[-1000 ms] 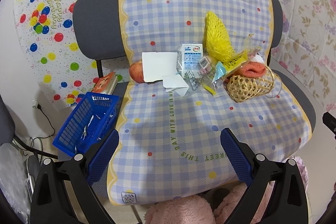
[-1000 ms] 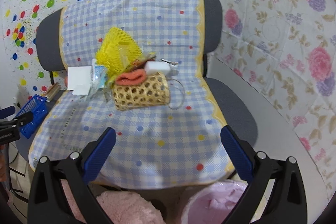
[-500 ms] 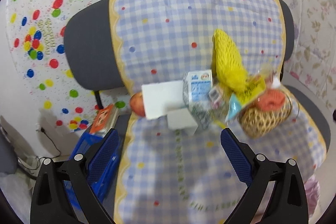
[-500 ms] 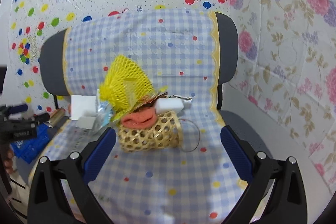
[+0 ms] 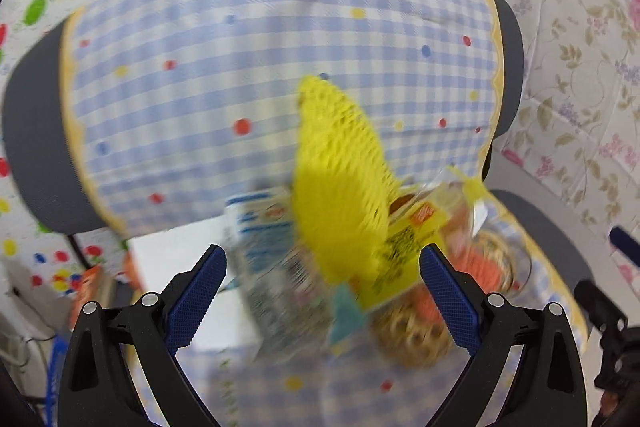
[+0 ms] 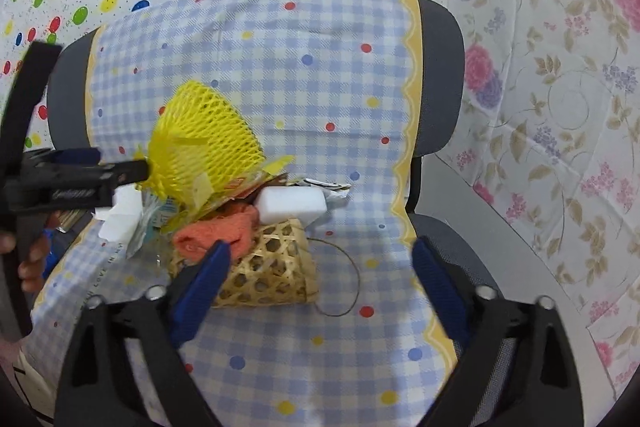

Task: Collect trash
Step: 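Reach the left gripper to the yellow foam net and grasp it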

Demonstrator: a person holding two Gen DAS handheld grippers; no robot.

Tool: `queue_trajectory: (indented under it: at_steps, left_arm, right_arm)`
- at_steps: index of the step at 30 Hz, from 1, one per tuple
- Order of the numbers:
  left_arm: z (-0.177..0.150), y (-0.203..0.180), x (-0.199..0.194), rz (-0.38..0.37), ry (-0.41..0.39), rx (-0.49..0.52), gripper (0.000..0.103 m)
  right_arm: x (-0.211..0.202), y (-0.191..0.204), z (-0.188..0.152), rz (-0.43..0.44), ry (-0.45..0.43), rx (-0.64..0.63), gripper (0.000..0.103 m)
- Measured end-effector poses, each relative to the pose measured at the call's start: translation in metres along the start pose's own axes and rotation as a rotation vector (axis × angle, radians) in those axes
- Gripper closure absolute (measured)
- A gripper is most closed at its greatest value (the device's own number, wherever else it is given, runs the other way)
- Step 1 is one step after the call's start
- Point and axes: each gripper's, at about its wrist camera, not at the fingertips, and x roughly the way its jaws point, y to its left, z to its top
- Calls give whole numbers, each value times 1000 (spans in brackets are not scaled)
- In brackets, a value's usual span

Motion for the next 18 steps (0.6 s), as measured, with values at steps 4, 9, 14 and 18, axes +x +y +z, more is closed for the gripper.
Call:
queue_trajectory:
  at_steps: [4,9,14,18]
  left_arm:
    - [9,0,32,-16,20,-43,11]
    - [7,5,51,-48,21,-53,45]
    - [-1,5,34,-107,-48,-29,75]
    - [-10,14,-22,-110,-185,-32,81]
  right_arm:
    - [11,-9,-2,22,37,11,32]
    - [20,-10,-5,44,62,0,36]
    - [18,-5,-9,61,62,-1,36]
    - [4,2,-8,57,35,-9,36]
